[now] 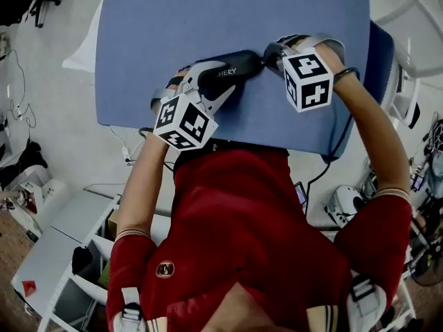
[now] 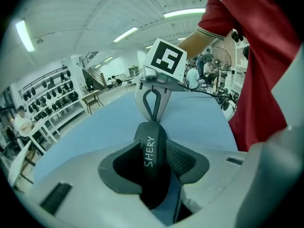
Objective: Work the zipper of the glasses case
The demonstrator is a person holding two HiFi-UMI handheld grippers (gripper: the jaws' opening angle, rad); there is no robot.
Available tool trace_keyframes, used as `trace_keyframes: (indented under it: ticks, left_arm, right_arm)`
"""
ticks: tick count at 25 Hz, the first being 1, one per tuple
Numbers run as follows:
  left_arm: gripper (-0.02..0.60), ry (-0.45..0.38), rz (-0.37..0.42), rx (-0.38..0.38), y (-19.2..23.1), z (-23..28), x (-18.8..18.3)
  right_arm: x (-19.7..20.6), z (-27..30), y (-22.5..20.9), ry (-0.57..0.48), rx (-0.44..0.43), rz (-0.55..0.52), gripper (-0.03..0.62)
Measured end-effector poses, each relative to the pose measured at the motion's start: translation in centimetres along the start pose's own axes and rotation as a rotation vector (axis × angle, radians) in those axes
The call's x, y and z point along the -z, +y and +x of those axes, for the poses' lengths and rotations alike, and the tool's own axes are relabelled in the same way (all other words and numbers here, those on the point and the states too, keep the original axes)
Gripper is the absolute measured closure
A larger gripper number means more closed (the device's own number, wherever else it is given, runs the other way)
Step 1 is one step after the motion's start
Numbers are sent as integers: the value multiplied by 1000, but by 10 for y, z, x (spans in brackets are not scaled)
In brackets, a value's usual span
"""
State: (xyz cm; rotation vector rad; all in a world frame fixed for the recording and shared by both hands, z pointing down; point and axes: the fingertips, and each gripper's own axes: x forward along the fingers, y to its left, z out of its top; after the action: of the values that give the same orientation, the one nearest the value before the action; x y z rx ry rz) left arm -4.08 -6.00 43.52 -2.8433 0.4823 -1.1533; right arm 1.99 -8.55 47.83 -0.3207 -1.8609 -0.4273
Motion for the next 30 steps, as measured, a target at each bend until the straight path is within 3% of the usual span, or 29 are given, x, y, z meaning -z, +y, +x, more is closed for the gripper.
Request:
trace_keyframes:
  ticks: [8, 13, 30]
  left_arm:
    - [419, -11, 49, 35, -11, -10, 4]
    - [419, -28, 70, 56, -11, -9, 3]
    - [419, -25, 91, 143, -10, -2, 0]
  right_arm:
    - [-17, -1, 21, 129, 133, 204, 595]
    - [-31, 3, 34, 138, 163, 342, 595]
    - [-86, 19, 28, -88, 446, 906, 595]
